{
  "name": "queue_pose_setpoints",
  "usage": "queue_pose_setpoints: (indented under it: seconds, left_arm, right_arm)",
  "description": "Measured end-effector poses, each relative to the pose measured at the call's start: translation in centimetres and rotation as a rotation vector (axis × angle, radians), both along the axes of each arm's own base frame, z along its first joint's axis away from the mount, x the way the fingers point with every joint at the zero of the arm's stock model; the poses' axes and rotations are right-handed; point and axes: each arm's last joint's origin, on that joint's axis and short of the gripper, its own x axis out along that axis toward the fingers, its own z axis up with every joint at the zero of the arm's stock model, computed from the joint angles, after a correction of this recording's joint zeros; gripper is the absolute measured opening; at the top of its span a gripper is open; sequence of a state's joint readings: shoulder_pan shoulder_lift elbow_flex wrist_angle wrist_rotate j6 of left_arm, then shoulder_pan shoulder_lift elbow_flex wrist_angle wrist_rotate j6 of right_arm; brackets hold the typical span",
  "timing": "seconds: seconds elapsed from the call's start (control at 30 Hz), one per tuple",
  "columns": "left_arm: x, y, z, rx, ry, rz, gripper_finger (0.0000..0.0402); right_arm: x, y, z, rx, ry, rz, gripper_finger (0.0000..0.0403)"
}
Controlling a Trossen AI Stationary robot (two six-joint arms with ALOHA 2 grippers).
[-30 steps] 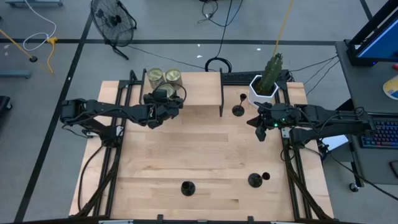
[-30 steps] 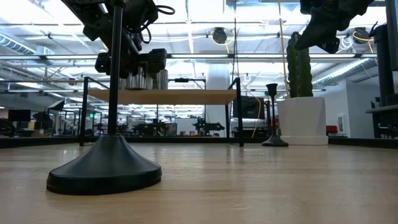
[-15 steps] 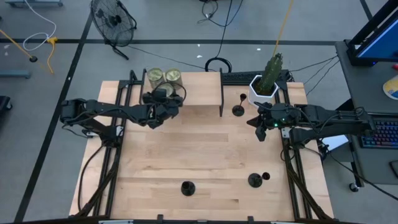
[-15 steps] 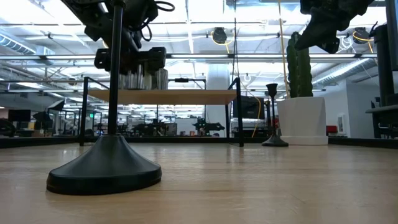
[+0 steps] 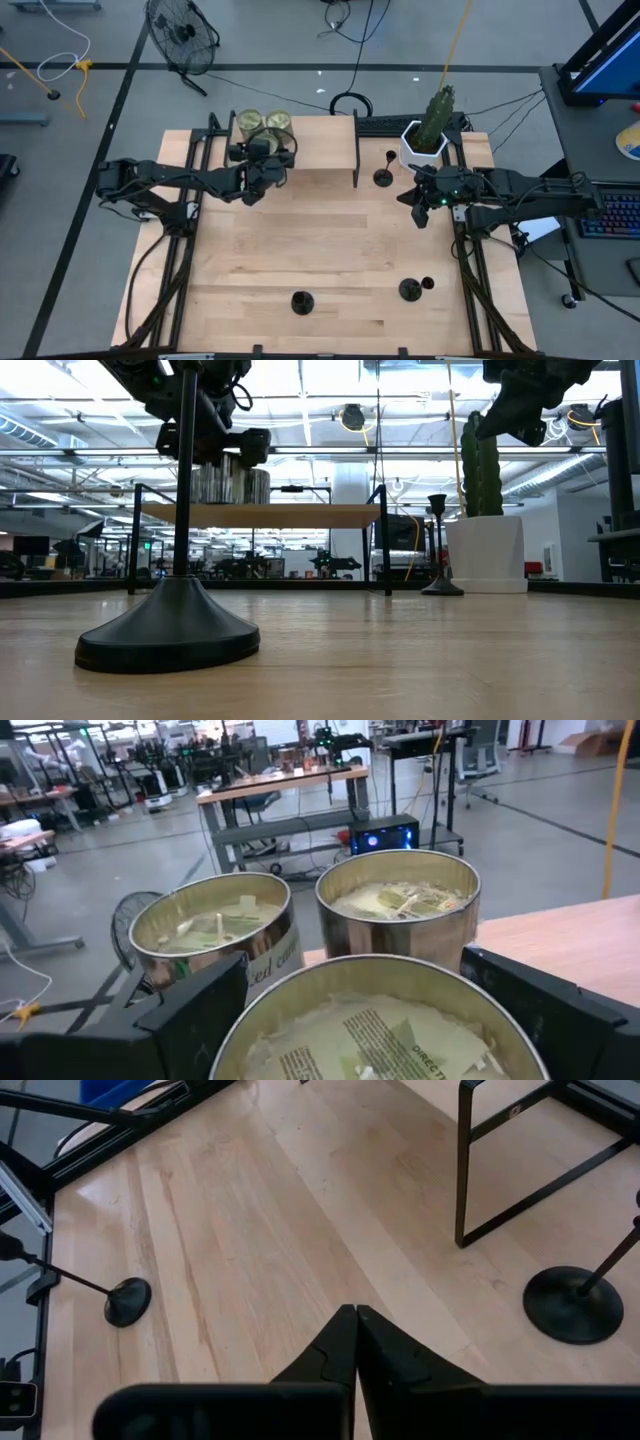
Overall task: Pick & Place candle stick holders
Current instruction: Put the silver scented candle on the shelf
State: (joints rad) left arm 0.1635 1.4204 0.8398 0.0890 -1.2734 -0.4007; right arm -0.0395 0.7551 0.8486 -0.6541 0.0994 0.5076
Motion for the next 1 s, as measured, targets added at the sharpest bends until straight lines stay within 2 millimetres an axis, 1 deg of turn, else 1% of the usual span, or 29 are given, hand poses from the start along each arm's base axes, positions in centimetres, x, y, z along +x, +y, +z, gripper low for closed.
queue_pose_setpoints:
  seconds: [0.23,0.43,0.6,0.8,1.0]
  left_arm:
    - [-0.2,0.0,0.1,0.036,0.04,0.059,0.0373]
    - [-0.2,0.0,0.1,0.036,0.04,0.061,0.0374]
    - [-0.3,0.4,0.2,0.038,0.033,0.075,0.0373]
    - [0.1,0.7,1.3,0.071,0.051,0.069,0.0363]
    - [0.2,0.8,2.5,0.116,0.103,0.107,0.0361]
  right_arm:
    - [0.0,0.0,0.0,0.0,0.0,0.0,0.0]
    - [0.0,0.0,0.0,0.0,0.0,0.0,0.0]
    - [0.0,0.0,0.0,0.0,0.0,0.0,0.0]
    - [0.0,0.0,0.0,0.003,0.0,-0.002,0.0]
    - [0.0,0.0,0.0,0.003,0.0,-0.002,0.0]
